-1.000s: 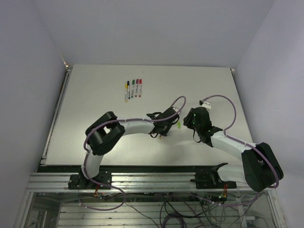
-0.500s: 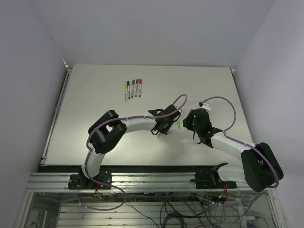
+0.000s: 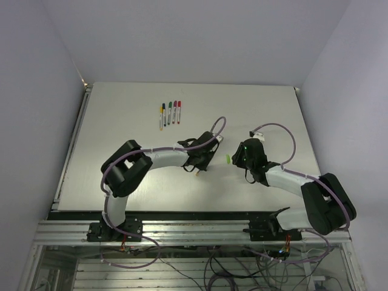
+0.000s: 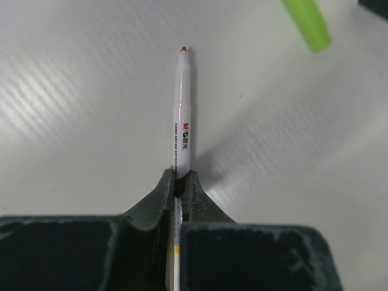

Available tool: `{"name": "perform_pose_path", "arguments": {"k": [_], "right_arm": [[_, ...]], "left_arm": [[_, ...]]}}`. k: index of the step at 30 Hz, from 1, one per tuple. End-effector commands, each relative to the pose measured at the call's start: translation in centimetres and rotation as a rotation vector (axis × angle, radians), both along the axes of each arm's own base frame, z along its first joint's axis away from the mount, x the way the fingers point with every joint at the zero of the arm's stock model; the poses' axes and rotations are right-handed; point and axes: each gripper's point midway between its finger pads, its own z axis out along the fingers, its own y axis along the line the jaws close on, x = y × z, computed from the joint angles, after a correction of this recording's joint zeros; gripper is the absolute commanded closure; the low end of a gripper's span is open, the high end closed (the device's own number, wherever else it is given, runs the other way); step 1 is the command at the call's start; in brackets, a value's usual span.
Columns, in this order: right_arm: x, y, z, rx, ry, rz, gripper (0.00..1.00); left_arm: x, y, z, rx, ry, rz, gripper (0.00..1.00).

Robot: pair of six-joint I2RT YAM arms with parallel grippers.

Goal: Insert the pens into the pen caps

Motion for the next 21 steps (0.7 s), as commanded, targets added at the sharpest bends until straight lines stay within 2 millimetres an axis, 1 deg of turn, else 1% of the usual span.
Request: {"name": "perform_pose_path", "arguments": {"k": [1, 5, 7, 13, 14, 16, 21], "right_arm": [[1.5, 0.5, 1.1, -0.03, -0.038, 0.045, 0.72], [2.0, 0.9, 1.1, -0.062, -0.035, 0.08, 0.69], [2.2, 1.1, 1.2, -0.081, -0.038, 0.098, 0.67], [2.7, 2.1, 0.9, -0.173, -0.014, 0.141, 0.62], [2.8, 1.9, 0.8, -0.19, -0.006, 0.136, 0.62], [2.6, 2.4, 0.5, -0.222, 0.006, 0.148, 0.61], [2.5, 2.4, -0.5, -0.258, 0.054, 0.145, 0.61]], "left_arm": [[-1.6, 1.9, 0.8, -0.008, 0.057, 0.008, 0.93], [-1.5, 1.8, 3.3, -0.064, 0.026, 0.013, 0.93], [-1.7, 1.9, 4.2, -0.089, 0.017, 0.017, 0.93], [-2.2, 2.7, 5.5, -0.165, 0.02, 0.043, 0.93], [-2.3, 2.9, 5.6, -0.177, 0.022, 0.049, 0.93], [-2.4, 3.5, 5.9, -0.198, 0.024, 0.061, 0.93], [-2.4, 5.1, 6.5, -0.224, 0.025, 0.087, 0.93]]}}
